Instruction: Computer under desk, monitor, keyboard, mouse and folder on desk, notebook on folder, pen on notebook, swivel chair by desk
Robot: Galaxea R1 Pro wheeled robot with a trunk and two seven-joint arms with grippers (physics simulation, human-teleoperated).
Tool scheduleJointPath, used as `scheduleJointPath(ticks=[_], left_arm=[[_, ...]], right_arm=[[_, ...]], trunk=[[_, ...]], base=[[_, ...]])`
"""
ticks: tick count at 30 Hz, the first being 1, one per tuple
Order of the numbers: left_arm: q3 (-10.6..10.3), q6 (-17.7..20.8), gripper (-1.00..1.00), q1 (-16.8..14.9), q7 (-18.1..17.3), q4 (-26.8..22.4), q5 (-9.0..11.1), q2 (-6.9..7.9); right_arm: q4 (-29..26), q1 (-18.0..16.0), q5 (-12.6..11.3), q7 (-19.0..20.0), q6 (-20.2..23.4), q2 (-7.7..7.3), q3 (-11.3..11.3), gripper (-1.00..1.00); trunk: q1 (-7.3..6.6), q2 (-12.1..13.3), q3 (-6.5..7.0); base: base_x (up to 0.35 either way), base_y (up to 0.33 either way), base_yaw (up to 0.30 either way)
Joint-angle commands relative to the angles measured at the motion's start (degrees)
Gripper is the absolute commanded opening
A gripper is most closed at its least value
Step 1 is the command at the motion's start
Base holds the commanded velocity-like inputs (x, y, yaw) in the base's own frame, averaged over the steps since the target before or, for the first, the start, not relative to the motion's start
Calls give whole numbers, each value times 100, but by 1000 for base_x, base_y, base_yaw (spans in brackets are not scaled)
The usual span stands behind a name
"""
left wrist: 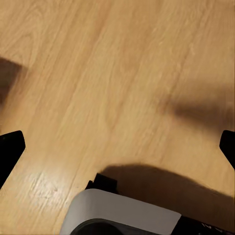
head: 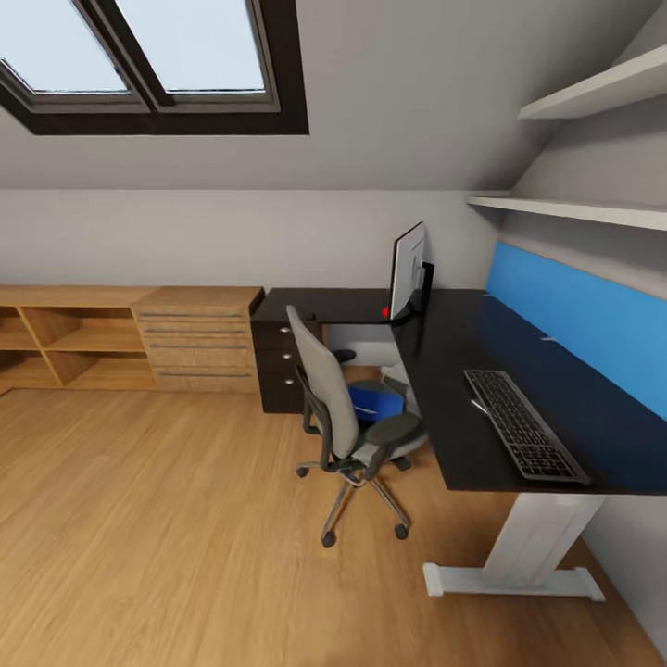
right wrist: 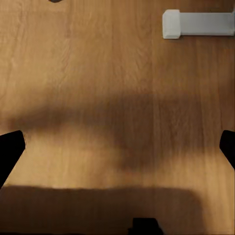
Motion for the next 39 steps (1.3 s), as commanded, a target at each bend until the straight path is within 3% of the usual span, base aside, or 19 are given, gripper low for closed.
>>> scheduleJointPath(ticks=[1, 6, 10, 14, 39], left_arm=[[12, -11, 100, -2, -4, -1, -1, -2], [12, -8, 100, -2, -4, 1, -1, 5], [12, -74, 100, -2, 29, -119, -1, -126], [15, -112, 100, -2, 30, -109, -1, -250], [21, -130, 100, -2, 49, -81, 8, -248]], right_arm=[[12, -3, 25, 3, -19, 2, -20, 100], [21, -4, 25, 3, -19, 3, -18, 100], [122, -20, 16, -17, -73, 133, -19, 100], [115, -20, 16, -17, -76, 135, -19, 100], [264, -21, 24, -9, -80, 152, 2, 100]], trunk=[[3, -3, -5], [3, -3, -5], [69, -123, -59], [156, -283, -131], [706, -1286, -580]], base=[[260, 236, 0], [260, 236, 0], [0, 0, 0], [0, 0, 0], [0, 0, 0]])
